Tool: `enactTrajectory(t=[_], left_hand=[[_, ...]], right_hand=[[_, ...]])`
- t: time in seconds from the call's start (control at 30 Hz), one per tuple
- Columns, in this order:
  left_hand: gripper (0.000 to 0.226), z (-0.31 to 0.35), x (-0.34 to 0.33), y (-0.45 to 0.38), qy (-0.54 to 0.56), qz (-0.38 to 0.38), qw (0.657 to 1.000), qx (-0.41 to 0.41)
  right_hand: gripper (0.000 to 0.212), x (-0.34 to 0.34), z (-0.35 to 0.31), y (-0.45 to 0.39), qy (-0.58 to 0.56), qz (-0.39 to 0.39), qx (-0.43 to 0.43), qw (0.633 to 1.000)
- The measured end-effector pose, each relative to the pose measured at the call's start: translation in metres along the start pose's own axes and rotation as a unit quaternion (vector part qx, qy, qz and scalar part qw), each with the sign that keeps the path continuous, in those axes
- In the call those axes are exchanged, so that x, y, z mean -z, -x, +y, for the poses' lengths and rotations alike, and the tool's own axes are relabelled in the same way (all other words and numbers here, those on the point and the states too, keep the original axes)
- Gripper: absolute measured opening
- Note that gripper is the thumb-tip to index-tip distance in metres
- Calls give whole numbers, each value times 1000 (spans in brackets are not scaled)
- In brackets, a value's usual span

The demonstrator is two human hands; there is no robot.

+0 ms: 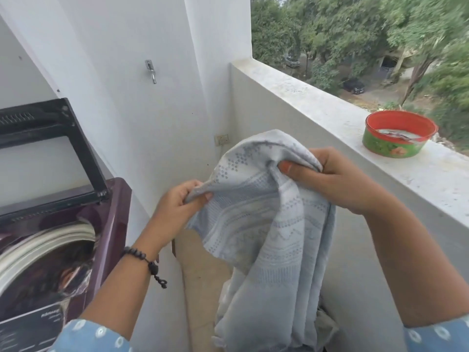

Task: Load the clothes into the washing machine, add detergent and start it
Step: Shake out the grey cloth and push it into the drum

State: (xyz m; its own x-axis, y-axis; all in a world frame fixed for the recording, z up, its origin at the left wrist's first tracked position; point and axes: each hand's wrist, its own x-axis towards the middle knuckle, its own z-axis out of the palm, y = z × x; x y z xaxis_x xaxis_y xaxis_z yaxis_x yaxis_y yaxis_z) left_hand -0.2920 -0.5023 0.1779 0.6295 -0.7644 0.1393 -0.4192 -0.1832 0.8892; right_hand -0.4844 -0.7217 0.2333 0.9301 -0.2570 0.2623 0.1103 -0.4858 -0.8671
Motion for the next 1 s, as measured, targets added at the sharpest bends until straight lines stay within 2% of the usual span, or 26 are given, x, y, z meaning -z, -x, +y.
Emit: enactTrajectory(t=[0.03, 0.1, 0.13, 0.17, 0.2, 0.27, 0.3, 0.33, 0.37, 0.43, 0.5, 0.6, 0.67, 0.73, 0.83, 0.9, 0.93, 1.0], left_hand=[[9, 2, 7, -3, -3, 53, 999, -7], [10, 9, 18, -9, -10, 122, 992, -40], [11, 16, 19, -11, -20, 131, 989, -66], [11, 24, 18, -14, -35, 130, 986, -97], [11, 35, 14, -15, -52, 120, 983, -131], [13, 58, -2, -19, -80, 76, 977, -185], [12, 69, -12, -20, -92, 46, 973, -206], [12, 79, -22, -21, -106, 22, 970, -220], [12, 87, -30, -22, -118, 11, 967, -227], [16, 96, -39, -21, -115, 9, 969, -219], [32, 91, -39, -19, -86, 4, 978, -189], [60, 69, -37, -8, -38, -42, 993, -107], [54, 52, -45, 1, -34, -76, 996, -37], [40, 31, -55, 5, -36, -95, 995, -9], [39, 2, -61, 6, -89, -96, 991, 27], [28, -16, -59, 5, -127, -89, 987, 49], [22, -23, -57, 6, -130, -83, 986, 60], [28, -31, -50, 8, -105, -70, 989, 74]], right_hand=[[45, 5, 8, 1, 93, -14, -43, 995], [27, 15, 22, 3, 306, -46, -125, 943], [23, 18, 25, 4, 376, -74, -162, 909], [32, 17, 24, 6, 405, -107, -185, 889], [49, 14, 23, 6, 395, -132, -190, 889], [80, -3, 10, 6, 308, -128, -140, 932], [88, -17, 3, 3, 261, -115, -105, 953], [87, -30, 2, -1, 216, -102, -75, 968], [77, -43, 4, -6, 178, -87, -55, 979], [43, -59, 7, -13, 134, -38, -39, 989], [47, -57, 7, -13, 110, 9, -27, 994], [35, -40, -4, -12, 46, 66, -17, 997], [36, -31, -16, -12, -4, 93, -11, 996], [27, -26, -26, -12, -58, 110, 9, 992], [27, -20, -39, -9, -119, 127, 37, 984], [26, -17, -45, -5, -165, 136, 50, 976], [24, -16, -47, -3, -185, 137, 55, 972], [22, -13, -41, 0, -172, 157, 45, 971]])
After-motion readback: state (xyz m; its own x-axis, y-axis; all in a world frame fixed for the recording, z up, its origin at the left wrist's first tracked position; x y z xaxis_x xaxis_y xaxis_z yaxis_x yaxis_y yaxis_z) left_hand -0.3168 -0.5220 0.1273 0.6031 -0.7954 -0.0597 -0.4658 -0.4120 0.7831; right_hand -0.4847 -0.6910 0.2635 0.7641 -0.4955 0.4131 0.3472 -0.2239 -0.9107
